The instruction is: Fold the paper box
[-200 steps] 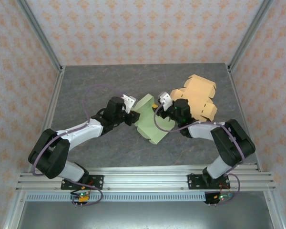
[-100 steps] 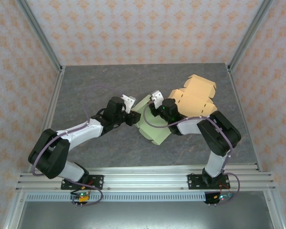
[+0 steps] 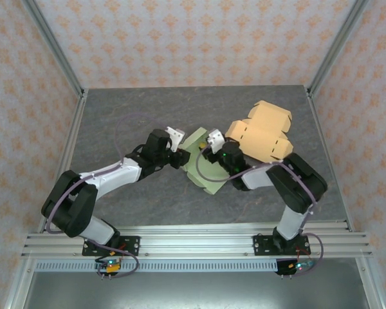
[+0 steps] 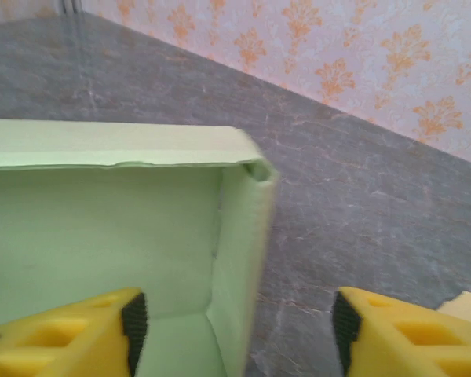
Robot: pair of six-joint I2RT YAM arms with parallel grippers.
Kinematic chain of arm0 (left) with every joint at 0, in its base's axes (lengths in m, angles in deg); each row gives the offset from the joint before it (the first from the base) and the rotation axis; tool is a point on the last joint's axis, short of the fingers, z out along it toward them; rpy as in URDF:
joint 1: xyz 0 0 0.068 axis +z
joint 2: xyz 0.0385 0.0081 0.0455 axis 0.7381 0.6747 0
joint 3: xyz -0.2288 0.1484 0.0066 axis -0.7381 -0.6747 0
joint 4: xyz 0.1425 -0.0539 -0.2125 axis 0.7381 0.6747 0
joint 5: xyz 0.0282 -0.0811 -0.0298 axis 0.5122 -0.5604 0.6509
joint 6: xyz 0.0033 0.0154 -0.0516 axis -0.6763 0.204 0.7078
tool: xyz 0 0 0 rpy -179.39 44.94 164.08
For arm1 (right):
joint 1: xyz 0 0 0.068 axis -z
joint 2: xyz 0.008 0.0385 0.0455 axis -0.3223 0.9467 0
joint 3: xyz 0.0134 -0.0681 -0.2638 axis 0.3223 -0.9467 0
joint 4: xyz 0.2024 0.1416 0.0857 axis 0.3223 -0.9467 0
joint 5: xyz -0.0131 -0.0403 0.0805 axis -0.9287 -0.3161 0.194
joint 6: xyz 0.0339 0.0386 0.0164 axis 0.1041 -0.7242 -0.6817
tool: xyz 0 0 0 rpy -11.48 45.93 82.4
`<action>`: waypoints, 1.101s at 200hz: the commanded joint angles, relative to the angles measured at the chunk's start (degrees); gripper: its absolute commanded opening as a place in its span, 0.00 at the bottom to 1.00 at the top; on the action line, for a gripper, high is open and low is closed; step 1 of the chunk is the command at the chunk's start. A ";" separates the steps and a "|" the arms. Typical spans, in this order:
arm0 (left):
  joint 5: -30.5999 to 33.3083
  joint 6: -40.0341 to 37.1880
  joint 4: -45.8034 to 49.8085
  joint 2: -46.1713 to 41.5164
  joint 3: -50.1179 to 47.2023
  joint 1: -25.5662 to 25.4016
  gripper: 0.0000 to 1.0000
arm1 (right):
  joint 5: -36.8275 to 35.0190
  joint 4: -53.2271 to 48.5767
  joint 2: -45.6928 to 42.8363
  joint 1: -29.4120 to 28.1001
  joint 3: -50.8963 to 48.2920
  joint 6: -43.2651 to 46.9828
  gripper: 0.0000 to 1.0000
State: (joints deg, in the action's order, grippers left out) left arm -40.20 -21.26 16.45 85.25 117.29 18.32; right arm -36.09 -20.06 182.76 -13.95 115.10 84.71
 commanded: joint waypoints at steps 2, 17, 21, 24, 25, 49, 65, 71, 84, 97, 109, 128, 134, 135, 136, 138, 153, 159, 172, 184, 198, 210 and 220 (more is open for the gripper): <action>2.50 -4.27 -0.39 1.01 1.87 -0.21 0.41 | 6.46 -3.32 -7.95 1.23 -1.90 -4.54 0.71; 1.08 -7.55 -0.85 1.51 2.19 -0.35 0.41 | 2.24 -13.21 -13.06 1.61 0.52 -11.24 0.72; 0.83 -8.83 -0.66 1.59 2.36 -0.49 0.41 | 1.16 -15.99 -14.17 1.87 1.47 -13.55 0.72; 0.86 -9.87 -0.39 1.65 2.45 -0.68 0.41 | 0.11 -17.79 -14.94 2.04 2.15 -15.37 0.72; 0.88 -10.26 -0.35 1.65 2.45 -0.78 0.41 | -0.05 -18.34 -15.17 2.15 2.40 -16.03 0.73; 2.81 -17.25 -0.01 1.79 2.73 -2.05 0.42 | -2.71 -33.45 -17.33 8.03 9.20 -39.92 0.76; 1.60 -19.36 -1.40 2.08 2.05 -2.07 0.43 | 11.78 -38.23 -13.59 13.74 14.38 -49.17 0.82; 0.99 -20.04 -1.95 2.33 1.87 -2.03 0.43 | 15.58 -40.53 -11.45 14.94 16.97 -52.00 0.83; -0.40 -21.31 -3.85 3.37 1.26 -2.04 0.43 | 25.43 -44.95 -6.31 16.56 22.26 -53.29 0.80; -0.61 -21.27 -5.71 5.11 1.14 -2.03 0.44 | 33.57 -41.07 -2.63 17.07 23.04 -53.80 0.74; -0.85 -21.29 -5.95 6.95 1.65 -2.05 0.44 | 35.90 -41.08 -0.52 17.09 23.91 -54.67 0.74; -0.99 -20.69 -8.32 8.86 0.83 -2.04 0.44 | 36.35 -46.60 1.84 17.04 26.01 -51.27 0.68; -0.93 -20.55 -9.17 8.95 0.27 -2.03 0.44 | 35.95 -47.77 2.20 17.02 26.16 -50.23 0.67; -0.89 -20.48 -9.30 8.99 0.18 -2.03 0.44 | 35.84 -48.10 2.28 17.02 26.22 -50.02 0.66; -0.92 -20.45 -9.42 8.97 0.13 -2.08 0.44 | 35.78 -48.48 2.32 17.02 26.30 -49.79 0.66; -0.92 -20.38 -9.55 9.04 0.01 -2.04 0.44 | 35.56 -49.21 2.39 17.02 26.47 -49.37 0.66; -0.98 -20.36 -9.76 8.97 -0.53 -2.05 0.44 | 34.24 -54.42 3.27 16.94 27.93 -46.00 0.66; -1.27 -20.51 -9.55 8.83 -0.56 -2.07 0.44 | 33.76 -56.39 3.40 16.93 28.47 -44.41 0.65; -1.08 -20.63 -9.61 8.48 -0.90 -2.03 0.44 | 32.44 -58.49 3.21 16.96 29.05 -42.33 0.66; -0.73 -20.76 -9.30 8.50 -0.85 -2.03 0.44 | 32.54 -59.46 2.68 16.98 29.51 -41.10 0.67; -0.90 -20.93 -8.87 8.82 -0.37 -2.03 0.44 | 32.88 -59.85 1.90 16.94 29.84 -40.67 0.67; -1.03 -20.77 -8.83 9.33 -0.01 -2.05 0.44 | 33.06 -59.68 1.47 16.94 30.06 -40.57 0.67; -1.13 -20.69 -8.78 9.71 0.24 -2.04 0.44 | 32.83 -59.70 1.47 16.96 30.07 -40.44 0.67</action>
State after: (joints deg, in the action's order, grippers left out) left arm -40.69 -40.58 8.30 94.47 117.25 16.33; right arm -3.90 -77.04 186.41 3.05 143.62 41.94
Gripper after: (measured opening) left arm 0.438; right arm 0.674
